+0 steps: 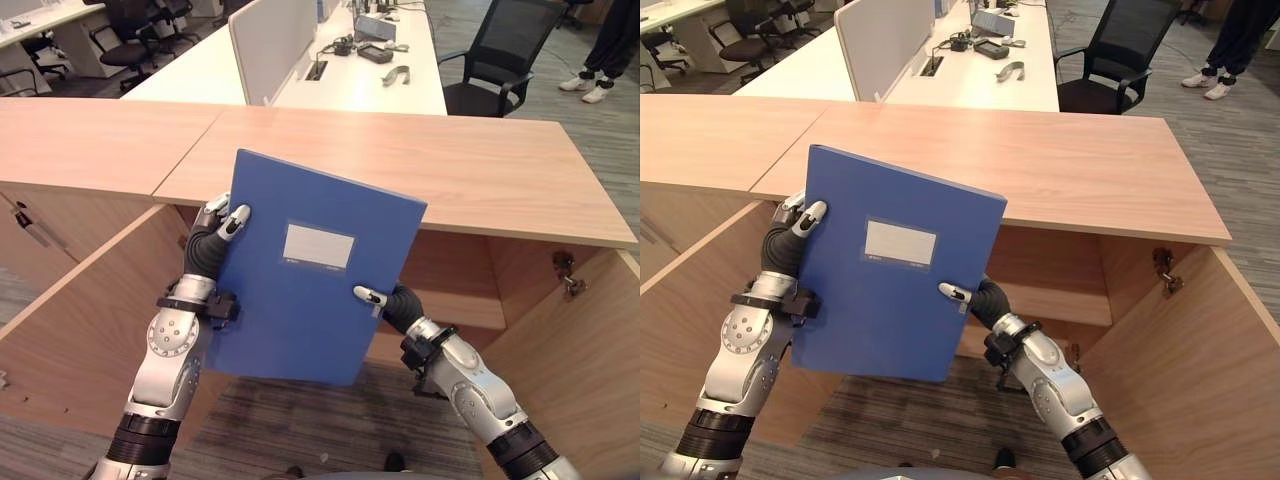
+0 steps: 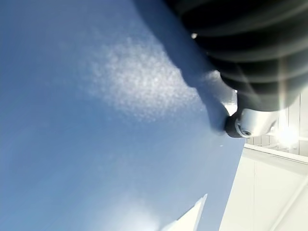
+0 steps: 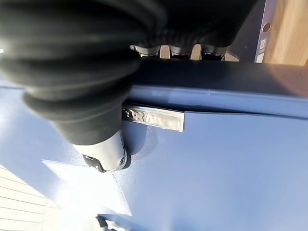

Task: Put the empty folder in the office cabinet

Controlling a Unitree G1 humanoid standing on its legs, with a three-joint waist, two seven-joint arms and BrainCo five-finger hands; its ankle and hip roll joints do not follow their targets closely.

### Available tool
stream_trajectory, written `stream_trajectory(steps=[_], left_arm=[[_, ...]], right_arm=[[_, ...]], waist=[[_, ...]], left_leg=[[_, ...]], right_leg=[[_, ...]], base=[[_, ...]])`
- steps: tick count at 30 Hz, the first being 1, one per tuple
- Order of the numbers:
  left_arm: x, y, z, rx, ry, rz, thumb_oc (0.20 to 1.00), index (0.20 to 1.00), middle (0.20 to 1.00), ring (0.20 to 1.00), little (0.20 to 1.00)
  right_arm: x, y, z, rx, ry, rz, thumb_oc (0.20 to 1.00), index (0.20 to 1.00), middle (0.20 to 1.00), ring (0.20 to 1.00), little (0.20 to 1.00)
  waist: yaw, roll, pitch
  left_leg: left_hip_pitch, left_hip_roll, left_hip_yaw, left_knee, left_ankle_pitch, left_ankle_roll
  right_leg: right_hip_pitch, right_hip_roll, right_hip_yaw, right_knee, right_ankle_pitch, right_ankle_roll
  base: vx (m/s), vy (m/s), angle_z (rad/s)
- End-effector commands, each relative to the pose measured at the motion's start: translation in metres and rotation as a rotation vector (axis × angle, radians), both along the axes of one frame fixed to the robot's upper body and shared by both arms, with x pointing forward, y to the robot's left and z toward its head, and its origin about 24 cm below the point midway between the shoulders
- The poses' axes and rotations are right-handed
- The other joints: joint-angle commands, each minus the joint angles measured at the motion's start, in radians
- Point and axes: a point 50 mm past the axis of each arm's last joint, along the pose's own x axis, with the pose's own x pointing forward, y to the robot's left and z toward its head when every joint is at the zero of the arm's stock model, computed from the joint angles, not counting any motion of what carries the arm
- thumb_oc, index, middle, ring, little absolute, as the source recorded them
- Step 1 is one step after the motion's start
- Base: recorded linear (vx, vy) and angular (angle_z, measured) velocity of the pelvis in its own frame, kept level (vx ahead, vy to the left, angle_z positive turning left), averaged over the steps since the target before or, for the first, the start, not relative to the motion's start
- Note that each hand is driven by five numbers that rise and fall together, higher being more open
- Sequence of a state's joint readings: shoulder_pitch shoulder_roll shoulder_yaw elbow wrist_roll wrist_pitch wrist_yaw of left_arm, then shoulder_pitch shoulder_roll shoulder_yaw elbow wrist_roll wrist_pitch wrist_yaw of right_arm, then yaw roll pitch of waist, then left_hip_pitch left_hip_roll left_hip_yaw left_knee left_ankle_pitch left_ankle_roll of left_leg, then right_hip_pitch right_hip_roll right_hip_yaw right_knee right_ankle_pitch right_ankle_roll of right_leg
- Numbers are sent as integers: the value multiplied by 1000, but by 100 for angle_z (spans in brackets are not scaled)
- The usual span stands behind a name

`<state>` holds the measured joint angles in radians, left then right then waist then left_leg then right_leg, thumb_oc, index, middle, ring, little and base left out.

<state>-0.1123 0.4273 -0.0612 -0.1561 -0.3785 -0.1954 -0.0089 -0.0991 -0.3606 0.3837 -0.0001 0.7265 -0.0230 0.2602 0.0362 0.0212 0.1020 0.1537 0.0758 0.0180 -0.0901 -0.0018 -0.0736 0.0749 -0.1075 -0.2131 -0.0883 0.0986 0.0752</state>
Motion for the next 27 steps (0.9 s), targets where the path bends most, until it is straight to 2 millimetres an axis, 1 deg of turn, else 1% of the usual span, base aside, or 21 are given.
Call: stream_trajectory(steps=[1, 6, 7, 8, 9, 10, 14, 15, 16, 18, 21, 23, 25, 26, 27], left_arm=[[12, -24, 28, 6, -129, -107, 200, 200, 200, 200, 200], [11, -17, 25, 8, -124, -76, 200, 200, 200, 200, 200], [10, -15, 24, 10, -120, -67, 253, 253, 253, 253, 253], [9, -12, 23, 10, -117, -58, 507, 507, 507, 507, 507], [7, -9, 22, 9, -114, -46, 780, 780, 780, 780, 780], [5, -3, 18, 0, -101, -20, 1000, 1000, 1000, 1000, 1000], [-4, 16, 7, -11, -62, 60, 1000, 1000, 1000, 1000, 1000], [-7, 24, 1, -16, -38, 87, 1000, 1000, 1000, 1000, 1000], [-7, 24, 1, -17, -37, 87, 1000, 1000, 1000, 1000, 1000], [-11, 32, -5, -27, -13, 110, 1000, 1000, 1000, 1000, 1000], [-17, 49, -20, -87, 52, 137, 1000, 1000, 1000, 1000, 1000], [-20, 58, -40, -145, 140, 142, 1000, 1000, 1000, 1000, 1000], [-28, 69, -59, -174, 221, 154, 1000, 1000, 1000, 1000, 1000], [-33, 75, -74, -174, 288, 170, 1000, 1000, 1000, 1000, 1000], [-46, 86, -106, -185, 437, 210, 1000, 1000, 1000, 1000, 1000]], right_arm=[[9, 38, 50, 123, -218, 131, 200, 200, 200, 200, 200], [10, 35, 49, 76, -238, 127, 200, 200, 200, 200, 200], [10, 34, 49, 62, -243, 125, 200, 200, 200, 200, 200], [10, 33, 49, 46, -246, 124, 200, 200, 200, 200, 200], [10, 31, 49, 32, -256, 117, 200, 200, 200, 200, 200], [11, 26, 51, -7, -283, 94, 200, 200, 200, 200, 200], [13, 17, 56, -63, -337, 52, 200, 200, 200, 200, 200], [14, 12, 56, -90, -349, 40, 200, 200, 200, 200, 200], [13, 12, 56, -90, -349, 41, 200, 200, 200, 200, 200], [14, 9, 56, -112, -359, 35, 200, 200, 200, 200, 200], [15, 3, 56, -175, -375, 41, 200, 200, 200, 200, 200], [16, -3, 55, -254, -398, 45, 200, 200, 200, 200, 200], [17, -9, 57, -313, -424, 39, 200, 200, 200, 200, 200], [18, -12, 57, -340, -434, 32, 200, 200, 200, 200, 200], [19, -16, 60, -402, -473, 15, 200, 200, 200, 200, 200]], waist=[[-18, -38, -10], [-14, -39, -11], [-13, -39, -11], [-12, -39, -12], [-11, -39, -13], [-7, -40, -13], [3, -40, -13], [8, -40, -12], [7, -40, -13], [12, -41, -12], [19, -40, -12], [24, -38, -11], [29, -36, -10], [31, -34, -9], [36, -31, -7]], left_leg=[[4, -14, 19, 3, -67, 6], [8, -16, 15, 3, -69, 8], [8, -16, 14, 3, -69, 8], [8, -16, 14, 3, -70, 8], [8, -16, 13, 3, -70, 9], [7, -15, 11, 3, -70, 9], [5, -14, 6, 3, -69, 9], [5, -14, 2, 3, -68, 8], [5, -14, 2, 3, -68, 8], [4, -14, 0, 3, -68, 8], [2, -15, -5, 3, -67, 8], [0, -15, -9, 3, -65, 8], [-1, -15, -11, 3, -64, 9], [-2, -15, -12, 3, -63, 9], [-3, -15, -15, 3, -60, 10]], right_leg=[[81, -27, 45, 10, -142, 58], [82, -29, 44, 12, -142, 58], [83, -29, 43, 12, -143, 58], [83, -29, 43, 12, -143, 58], [85, -29, 42, 12, -144, 58], [86, -29, 40, 11, -145, 58], [88, -29, 36, 12, -148, 56], [89, -28, 33, 12, -149, 55], [89, -28, 33, 12, -149, 55], [89, -27, 31, 12, -149, 55], [90, -27, 29, 12, -151, 54], [90, -27, 28, 12, -152, 54], [89, -27, 25, 12, -153, 53], [89, -27, 24, 12, -152, 54], [88, -26, 23, 13, -153, 54]], base=[[0, 0, 0], [0, 0, 0], [0, 0, 0], [12, 4, 4], [17, -1, 4], [25, 2, 5], [0, 0, 0], [9, -2, 6], [10, -1, 8], [5, 0, 6], [0, 0, 0], [0, 0, 0], [0, 0, 0], [0, 0, 0], [0, 0, 0]])
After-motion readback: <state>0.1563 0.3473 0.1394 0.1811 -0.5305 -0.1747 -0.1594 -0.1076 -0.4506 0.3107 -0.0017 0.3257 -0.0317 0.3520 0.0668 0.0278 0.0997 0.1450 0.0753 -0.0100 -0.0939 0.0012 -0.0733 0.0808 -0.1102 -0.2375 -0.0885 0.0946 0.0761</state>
